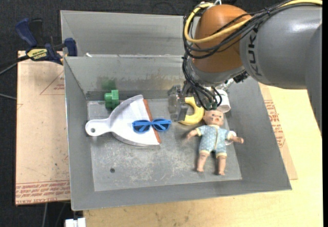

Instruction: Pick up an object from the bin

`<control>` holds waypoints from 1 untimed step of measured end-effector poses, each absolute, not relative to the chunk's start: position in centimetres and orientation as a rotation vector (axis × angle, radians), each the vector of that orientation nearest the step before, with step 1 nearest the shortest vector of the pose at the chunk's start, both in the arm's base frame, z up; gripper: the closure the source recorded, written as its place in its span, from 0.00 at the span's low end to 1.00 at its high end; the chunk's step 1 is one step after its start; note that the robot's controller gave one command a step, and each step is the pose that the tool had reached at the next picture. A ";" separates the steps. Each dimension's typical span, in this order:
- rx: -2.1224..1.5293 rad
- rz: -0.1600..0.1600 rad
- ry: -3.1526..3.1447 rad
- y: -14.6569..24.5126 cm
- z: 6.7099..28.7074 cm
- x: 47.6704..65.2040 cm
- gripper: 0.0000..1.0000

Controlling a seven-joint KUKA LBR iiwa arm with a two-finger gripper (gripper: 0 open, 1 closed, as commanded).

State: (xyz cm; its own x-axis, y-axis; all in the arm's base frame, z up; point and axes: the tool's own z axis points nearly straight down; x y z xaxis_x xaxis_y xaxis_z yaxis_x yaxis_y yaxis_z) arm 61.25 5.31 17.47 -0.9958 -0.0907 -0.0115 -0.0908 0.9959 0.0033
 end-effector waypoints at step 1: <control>-0.195 0.007 3.135 6.0 10.3 59.3 0.00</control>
Offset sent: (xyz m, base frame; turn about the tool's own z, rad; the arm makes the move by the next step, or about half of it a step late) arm 0.0000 0.0000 0.0000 0.0000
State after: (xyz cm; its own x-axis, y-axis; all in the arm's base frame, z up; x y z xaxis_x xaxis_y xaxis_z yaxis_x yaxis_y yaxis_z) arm 59.27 6.00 10.29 -0.9923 -0.1238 -0.0013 -0.1238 0.9923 0.0047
